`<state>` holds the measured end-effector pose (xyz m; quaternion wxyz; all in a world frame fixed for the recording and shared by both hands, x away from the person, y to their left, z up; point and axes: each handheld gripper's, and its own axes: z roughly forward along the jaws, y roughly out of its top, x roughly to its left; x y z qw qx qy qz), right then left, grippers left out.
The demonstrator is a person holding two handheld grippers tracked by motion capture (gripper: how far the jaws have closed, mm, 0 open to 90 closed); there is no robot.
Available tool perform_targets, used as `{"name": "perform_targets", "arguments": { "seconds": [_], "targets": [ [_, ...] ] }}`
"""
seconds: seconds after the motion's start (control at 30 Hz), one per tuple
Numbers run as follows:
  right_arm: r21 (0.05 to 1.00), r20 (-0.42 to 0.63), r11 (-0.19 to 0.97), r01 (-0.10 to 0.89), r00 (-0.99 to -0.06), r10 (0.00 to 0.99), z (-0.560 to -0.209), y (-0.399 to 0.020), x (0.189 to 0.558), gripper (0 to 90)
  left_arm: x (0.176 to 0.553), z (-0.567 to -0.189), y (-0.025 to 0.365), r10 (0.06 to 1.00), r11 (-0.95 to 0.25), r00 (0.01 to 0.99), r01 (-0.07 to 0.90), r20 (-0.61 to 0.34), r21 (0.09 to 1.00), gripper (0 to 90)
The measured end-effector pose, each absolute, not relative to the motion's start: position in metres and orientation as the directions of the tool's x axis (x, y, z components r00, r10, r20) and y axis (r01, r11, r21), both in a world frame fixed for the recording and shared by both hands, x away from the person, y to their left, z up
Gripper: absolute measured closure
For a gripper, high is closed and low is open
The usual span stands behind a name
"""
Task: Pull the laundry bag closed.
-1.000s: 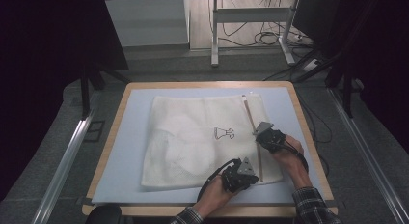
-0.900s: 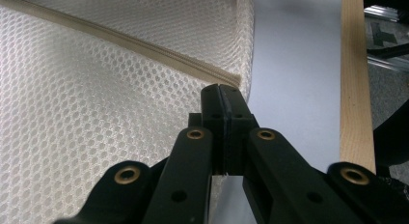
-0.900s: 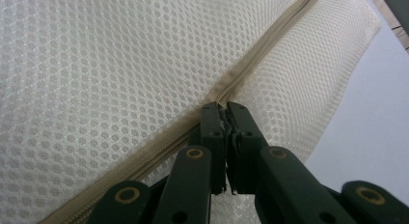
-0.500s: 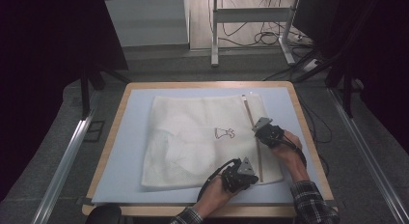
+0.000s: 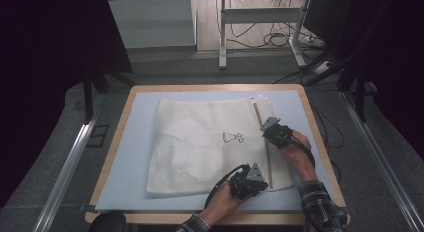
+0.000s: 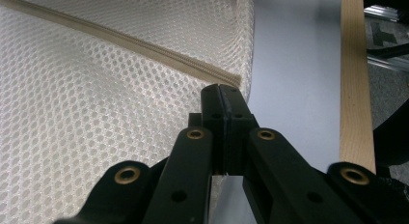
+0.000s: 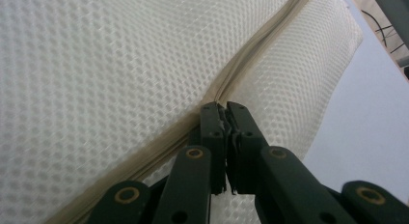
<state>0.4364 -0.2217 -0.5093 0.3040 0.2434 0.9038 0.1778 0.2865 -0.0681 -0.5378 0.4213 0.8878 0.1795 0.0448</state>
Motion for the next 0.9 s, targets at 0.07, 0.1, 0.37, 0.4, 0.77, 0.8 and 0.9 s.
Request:
{"name": "perform_targets", "arguments": {
  "seconds": [0.07,0.1,0.37,0.4,0.77,0.8,0.9],
  "targets": [
    [0.47,-0.464,0.817,0.334,-0.694,0.551,-0.51,-0.221,0.439,85.9,0.286,-0.538,-0.068,0.357,-0.579,0.931,0.28,-0.071,0.766,89.8],
    [0.47,-0.465,0.817,0.334,-0.693,0.551,-0.51,-0.221,0.441,85.9,0.286,-0.538,-0.068,0.357,-0.578,0.931,0.281,-0.072,0.766,89.8],
    [0.471,-0.464,0.813,0.342,-0.688,0.558,-0.51,-0.218,0.451,85.8,0.286,-0.538,-0.068,0.357,-0.578,0.931,0.28,-0.071,0.766,89.8],
    [0.471,-0.463,0.813,0.343,-0.688,0.559,-0.51,-0.218,0.452,85.9,0.286,-0.538,-0.068,0.357,-0.578,0.931,0.281,-0.072,0.766,89.8],
    [0.472,-0.469,0.81,0.347,-0.68,0.564,-0.511,-0.215,0.464,85.8,0.286,-0.538,-0.068,0.357,-0.579,0.931,0.28,-0.071,0.765,89.7],
    [0.472,-0.472,0.811,0.346,-0.678,0.564,-0.511,-0.215,0.464,85.8,0.286,-0.538,-0.068,0.357,-0.579,0.931,0.28,-0.071,0.766,89.7],
    [0.473,-0.47,0.809,0.35,-0.677,0.567,-0.511,-0.215,0.467,85.8,0.286,-0.538,-0.068,0.357,-0.579,0.931,0.281,-0.072,0.765,89.8]
  ]
}}
